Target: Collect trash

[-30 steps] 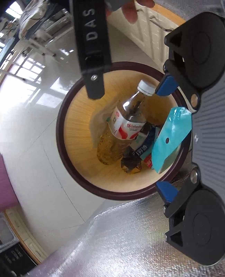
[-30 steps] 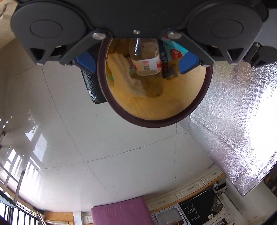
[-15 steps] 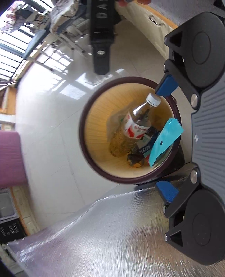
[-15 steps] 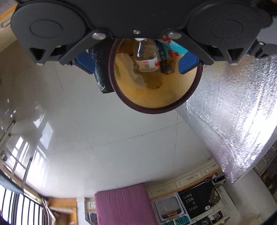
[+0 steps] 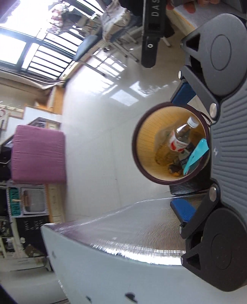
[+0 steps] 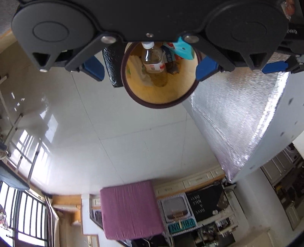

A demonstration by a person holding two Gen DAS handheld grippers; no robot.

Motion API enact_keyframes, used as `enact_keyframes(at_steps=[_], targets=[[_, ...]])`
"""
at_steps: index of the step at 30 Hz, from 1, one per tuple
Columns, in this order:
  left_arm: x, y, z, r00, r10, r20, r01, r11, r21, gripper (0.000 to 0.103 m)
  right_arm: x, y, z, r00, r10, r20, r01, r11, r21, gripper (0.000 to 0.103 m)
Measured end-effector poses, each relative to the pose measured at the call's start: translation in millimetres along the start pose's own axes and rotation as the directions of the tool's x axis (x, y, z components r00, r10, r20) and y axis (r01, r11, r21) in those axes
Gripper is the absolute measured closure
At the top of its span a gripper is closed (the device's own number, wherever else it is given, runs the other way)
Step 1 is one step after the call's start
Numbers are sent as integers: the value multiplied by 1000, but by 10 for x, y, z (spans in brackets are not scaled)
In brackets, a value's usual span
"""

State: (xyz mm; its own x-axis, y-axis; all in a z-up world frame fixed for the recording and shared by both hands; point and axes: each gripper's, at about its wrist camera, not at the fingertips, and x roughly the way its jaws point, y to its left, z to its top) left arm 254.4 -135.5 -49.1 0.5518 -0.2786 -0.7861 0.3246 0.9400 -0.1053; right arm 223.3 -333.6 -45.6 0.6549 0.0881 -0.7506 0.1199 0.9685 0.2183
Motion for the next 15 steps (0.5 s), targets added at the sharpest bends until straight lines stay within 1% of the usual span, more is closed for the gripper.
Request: enact_keyframes(at_steps=[2,4,9,15], targets=[[-160,-5,-2,1000,-1,27,1,1000,-2,0,-142,29,-24,1000,3,19,-3,1000,-11,0],[-318,-10,-25,998,13,61,-13,1000,-2,0,-306,51,-45,999,12,42,-11,1000,-20,0],[-677,-32,-80,990,39,138,-36,999,-21,0,-653,84,-131,995,31,92,-27,999,-41,0],[-1040,-7,-202,971,119,207,-110,992,-56,0,-1015,143,-259,988,52,146,-43,997,-61,0]])
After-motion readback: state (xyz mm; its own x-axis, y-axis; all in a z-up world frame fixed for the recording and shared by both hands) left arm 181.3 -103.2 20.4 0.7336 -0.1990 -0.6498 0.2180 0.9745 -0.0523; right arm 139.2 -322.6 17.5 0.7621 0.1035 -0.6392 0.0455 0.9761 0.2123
